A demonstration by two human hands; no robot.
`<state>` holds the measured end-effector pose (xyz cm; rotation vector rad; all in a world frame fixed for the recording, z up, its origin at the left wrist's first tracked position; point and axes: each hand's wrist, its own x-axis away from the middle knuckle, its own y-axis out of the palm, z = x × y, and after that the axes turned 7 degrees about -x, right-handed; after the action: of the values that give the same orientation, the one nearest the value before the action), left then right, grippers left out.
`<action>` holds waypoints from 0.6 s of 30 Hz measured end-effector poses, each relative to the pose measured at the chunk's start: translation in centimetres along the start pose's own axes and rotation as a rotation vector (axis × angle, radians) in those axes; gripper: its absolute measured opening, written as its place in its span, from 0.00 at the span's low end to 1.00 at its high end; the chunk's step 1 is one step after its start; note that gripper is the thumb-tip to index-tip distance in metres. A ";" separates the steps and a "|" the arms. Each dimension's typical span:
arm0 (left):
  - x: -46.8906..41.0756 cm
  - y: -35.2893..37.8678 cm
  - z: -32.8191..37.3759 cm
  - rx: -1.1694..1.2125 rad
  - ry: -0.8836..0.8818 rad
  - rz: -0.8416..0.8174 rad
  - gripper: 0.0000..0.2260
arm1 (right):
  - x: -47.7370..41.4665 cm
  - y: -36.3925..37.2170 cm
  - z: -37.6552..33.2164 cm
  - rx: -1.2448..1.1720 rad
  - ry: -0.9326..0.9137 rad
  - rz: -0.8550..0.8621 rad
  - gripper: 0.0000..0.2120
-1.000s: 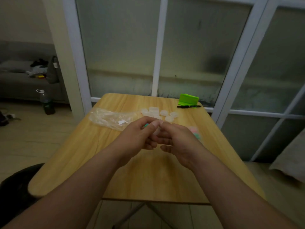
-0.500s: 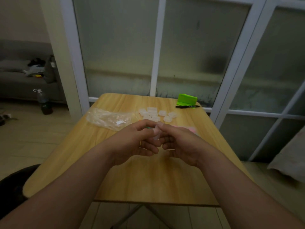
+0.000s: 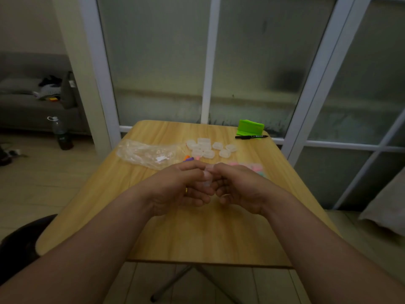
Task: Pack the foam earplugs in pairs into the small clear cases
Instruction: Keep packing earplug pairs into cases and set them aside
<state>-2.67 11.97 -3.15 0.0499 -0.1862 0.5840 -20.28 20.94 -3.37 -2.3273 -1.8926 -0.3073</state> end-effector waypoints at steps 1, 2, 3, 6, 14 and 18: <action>0.0 0.0 0.0 0.008 -0.006 -0.001 0.09 | 0.0 0.0 0.1 0.001 -0.003 0.001 0.13; 0.0 -0.1 0.0 0.012 -0.011 -0.005 0.09 | -0.1 0.1 0.1 0.002 -0.006 0.001 0.13; 0.0 -0.1 0.0 0.014 -0.016 -0.008 0.09 | -0.1 0.1 0.2 0.004 -0.007 0.001 0.12; 0.0 -0.1 -0.1 0.032 -0.027 -0.013 0.09 | -0.2 0.2 0.2 -0.007 -0.010 0.003 0.13; 0.1 -0.5 -0.1 0.062 -0.037 0.045 0.15 | -0.6 0.1 0.7 0.045 -0.103 0.174 0.11; 0.4 0.3 -0.2 0.107 -0.038 0.019 0.11 | -0.7 0.0 1.0 0.380 -0.268 0.298 0.07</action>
<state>-2.50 12.43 -3.31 0.1627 -0.1926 0.6119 -20.35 20.49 -4.46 -2.4157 -1.4951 0.3782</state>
